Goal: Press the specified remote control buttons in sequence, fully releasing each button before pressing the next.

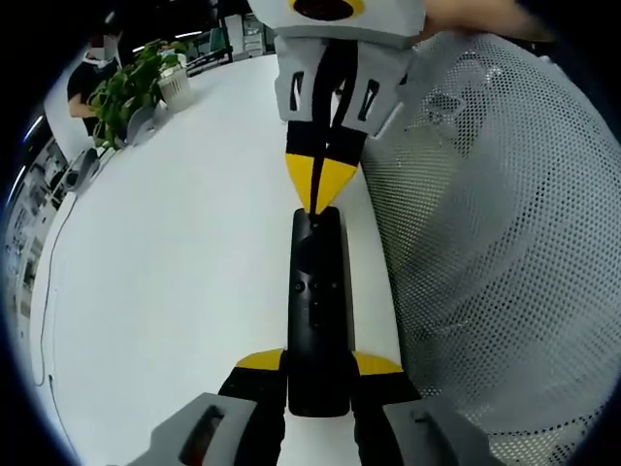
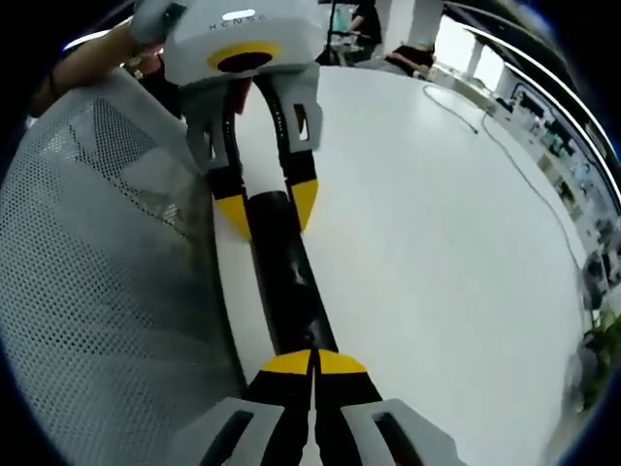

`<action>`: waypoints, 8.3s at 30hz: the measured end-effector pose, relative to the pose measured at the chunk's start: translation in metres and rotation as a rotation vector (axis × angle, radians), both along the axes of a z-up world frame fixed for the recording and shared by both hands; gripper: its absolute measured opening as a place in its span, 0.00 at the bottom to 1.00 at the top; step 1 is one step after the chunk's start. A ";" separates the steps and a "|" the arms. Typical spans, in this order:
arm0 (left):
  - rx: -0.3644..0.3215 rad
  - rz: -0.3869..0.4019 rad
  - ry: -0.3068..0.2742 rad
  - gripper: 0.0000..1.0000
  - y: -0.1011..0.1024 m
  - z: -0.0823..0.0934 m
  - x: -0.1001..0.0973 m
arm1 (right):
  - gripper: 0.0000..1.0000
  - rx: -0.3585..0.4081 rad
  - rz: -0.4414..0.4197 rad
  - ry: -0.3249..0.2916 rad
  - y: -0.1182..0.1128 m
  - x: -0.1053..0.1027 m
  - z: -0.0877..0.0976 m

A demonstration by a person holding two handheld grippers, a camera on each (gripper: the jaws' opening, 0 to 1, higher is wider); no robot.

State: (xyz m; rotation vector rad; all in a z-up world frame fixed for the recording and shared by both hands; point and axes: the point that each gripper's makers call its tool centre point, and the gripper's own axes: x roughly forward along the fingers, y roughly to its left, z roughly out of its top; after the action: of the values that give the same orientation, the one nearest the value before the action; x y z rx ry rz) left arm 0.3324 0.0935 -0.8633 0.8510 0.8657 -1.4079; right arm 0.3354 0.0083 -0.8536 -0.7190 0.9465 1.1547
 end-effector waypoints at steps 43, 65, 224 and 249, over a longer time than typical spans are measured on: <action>-0.082 0.040 0.023 0.25 0.000 0.002 -0.001 | 0.00 0.008 0.066 -0.011 0.013 -0.004 0.003; -0.084 0.032 0.013 0.25 0.001 0.002 0.001 | 0.00 0.006 0.070 -0.036 0.020 0.001 0.006; -0.111 0.028 0.004 0.25 0.001 0.001 0.002 | 0.00 0.087 0.121 0.000 0.053 0.000 0.002; -0.114 0.038 0.009 0.25 0.001 0.001 0.001 | 0.00 0.069 0.112 0.011 0.044 0.001 0.001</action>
State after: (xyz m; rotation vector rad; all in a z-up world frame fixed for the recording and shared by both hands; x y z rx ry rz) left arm 0.3339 0.0947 -0.8625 0.7387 0.7964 -1.4154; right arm 0.3363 0.0524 -0.8522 -0.7179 0.8802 1.2852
